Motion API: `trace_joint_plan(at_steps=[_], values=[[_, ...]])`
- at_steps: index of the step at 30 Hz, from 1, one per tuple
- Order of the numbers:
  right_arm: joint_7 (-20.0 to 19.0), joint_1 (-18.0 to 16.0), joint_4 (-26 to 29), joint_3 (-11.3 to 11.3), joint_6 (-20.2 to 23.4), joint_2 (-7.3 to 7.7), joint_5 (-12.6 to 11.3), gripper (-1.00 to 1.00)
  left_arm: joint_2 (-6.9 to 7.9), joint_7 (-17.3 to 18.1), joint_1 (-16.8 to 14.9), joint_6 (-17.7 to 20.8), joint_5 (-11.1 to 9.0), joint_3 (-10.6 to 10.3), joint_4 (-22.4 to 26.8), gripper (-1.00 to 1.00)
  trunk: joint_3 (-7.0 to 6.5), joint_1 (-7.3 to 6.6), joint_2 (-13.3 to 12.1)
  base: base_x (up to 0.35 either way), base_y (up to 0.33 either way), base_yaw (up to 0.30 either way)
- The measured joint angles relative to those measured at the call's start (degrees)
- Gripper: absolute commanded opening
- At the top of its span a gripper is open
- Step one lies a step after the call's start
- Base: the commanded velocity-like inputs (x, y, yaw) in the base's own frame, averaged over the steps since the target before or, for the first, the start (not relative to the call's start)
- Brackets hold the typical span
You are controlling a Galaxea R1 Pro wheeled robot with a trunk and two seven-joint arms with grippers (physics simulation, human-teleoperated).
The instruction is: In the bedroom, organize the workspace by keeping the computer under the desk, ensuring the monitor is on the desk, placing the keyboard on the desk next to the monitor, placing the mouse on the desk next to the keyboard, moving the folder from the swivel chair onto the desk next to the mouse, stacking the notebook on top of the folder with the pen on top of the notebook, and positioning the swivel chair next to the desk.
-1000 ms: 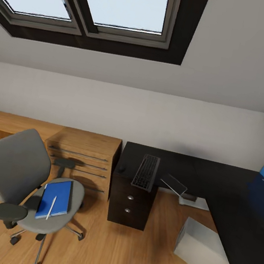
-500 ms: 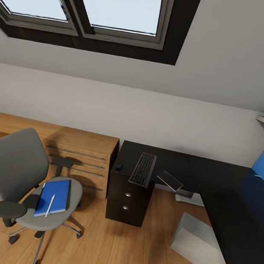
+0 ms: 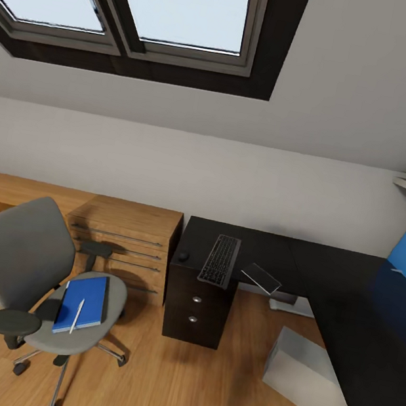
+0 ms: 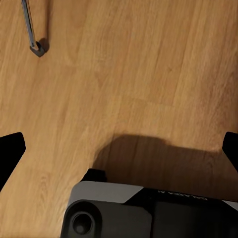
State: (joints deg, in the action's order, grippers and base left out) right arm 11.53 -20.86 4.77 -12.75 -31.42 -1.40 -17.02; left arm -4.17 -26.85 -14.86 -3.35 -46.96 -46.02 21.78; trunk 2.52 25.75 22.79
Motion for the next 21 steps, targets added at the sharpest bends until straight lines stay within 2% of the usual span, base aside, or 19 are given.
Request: trace_joint_plan(at_steps=[15, 17, 18, 21], values=[[0.06, 0.00, -0.08, 0.02, -0.90, 0.00, -0.11, 1.00, 0.00, -0.17, -0.01, -0.03, -0.07, -0.01, 0.00, 1.00, 0.00, 0.00, 0.00, 0.000, 0.000, 0.000], [0.10, 0.00, -0.19, 0.04, -3.75, -0.03, -0.30, 1.00, -0.04, -0.32, -0.01, -0.52, -0.06, -0.02, 0.00, 1.00, 0.00, 0.00, 0.00, 0.000, 0.000, 0.000], [0.19, 0.01, -2.63, 0.02, -9.25, -0.63, -0.42, 1.00, -0.11, -0.47, 0.00, -5.39, 0.05, -0.29, 0.01, 1.00, 0.00, 0.00, 0.00, 0.000, 0.000, 0.000], [0.20, 0.00, -3.42, 0.01, -10.53, -1.09, -0.37, 1.00, -0.20, -0.46, 0.00, -7.76, 0.08, -0.48, 0.00, 1.00, 0.00, 0.00, 0.00, 0.000, 0.000, 0.000]])
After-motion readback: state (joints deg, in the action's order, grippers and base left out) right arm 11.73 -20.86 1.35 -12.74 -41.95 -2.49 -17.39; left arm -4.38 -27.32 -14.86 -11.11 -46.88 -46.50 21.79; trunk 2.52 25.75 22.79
